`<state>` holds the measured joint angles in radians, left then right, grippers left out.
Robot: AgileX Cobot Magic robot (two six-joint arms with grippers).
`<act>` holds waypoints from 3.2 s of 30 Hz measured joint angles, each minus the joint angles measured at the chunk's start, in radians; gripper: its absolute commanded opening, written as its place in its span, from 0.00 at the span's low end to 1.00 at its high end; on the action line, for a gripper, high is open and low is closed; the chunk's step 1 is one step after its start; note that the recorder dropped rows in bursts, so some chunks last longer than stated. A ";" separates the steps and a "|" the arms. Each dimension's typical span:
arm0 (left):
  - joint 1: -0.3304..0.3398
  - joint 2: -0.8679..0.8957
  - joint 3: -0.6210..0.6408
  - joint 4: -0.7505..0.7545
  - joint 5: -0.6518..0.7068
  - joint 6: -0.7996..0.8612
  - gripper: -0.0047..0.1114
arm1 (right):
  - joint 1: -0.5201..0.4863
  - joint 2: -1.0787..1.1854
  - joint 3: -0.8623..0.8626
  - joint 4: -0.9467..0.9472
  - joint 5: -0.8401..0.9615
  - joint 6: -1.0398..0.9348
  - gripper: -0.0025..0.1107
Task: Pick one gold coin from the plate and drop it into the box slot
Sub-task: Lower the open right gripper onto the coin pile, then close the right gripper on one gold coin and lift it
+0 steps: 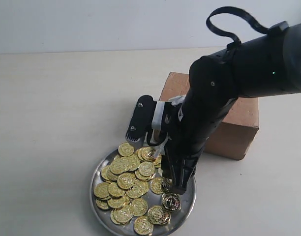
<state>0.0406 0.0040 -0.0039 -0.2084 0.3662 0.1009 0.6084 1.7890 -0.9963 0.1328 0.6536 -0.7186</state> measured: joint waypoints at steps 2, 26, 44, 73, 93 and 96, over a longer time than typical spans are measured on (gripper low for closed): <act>0.000 0.000 0.000 0.000 0.000 0.000 0.04 | 0.004 -0.030 0.000 0.000 0.000 -0.005 0.51; 0.000 0.000 0.000 0.000 0.000 0.000 0.04 | 0.122 0.142 -0.118 0.309 -0.021 -0.191 0.51; 0.000 0.000 0.000 0.000 0.000 0.000 0.04 | 0.147 0.206 -0.134 0.412 -0.046 -0.310 0.50; 0.000 0.000 0.000 0.000 0.000 0.000 0.04 | 0.147 0.240 -0.138 0.419 -0.114 -0.324 0.47; 0.000 0.000 0.000 0.000 0.000 0.000 0.04 | 0.147 0.180 -0.138 0.415 -0.053 -0.324 0.50; 0.000 0.000 0.000 0.000 0.000 0.000 0.04 | 0.147 0.184 -0.138 0.402 -0.049 -0.324 0.50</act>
<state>0.0406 0.0040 -0.0039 -0.2084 0.3662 0.1009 0.7554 1.9730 -1.1339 0.5351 0.6042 -1.0425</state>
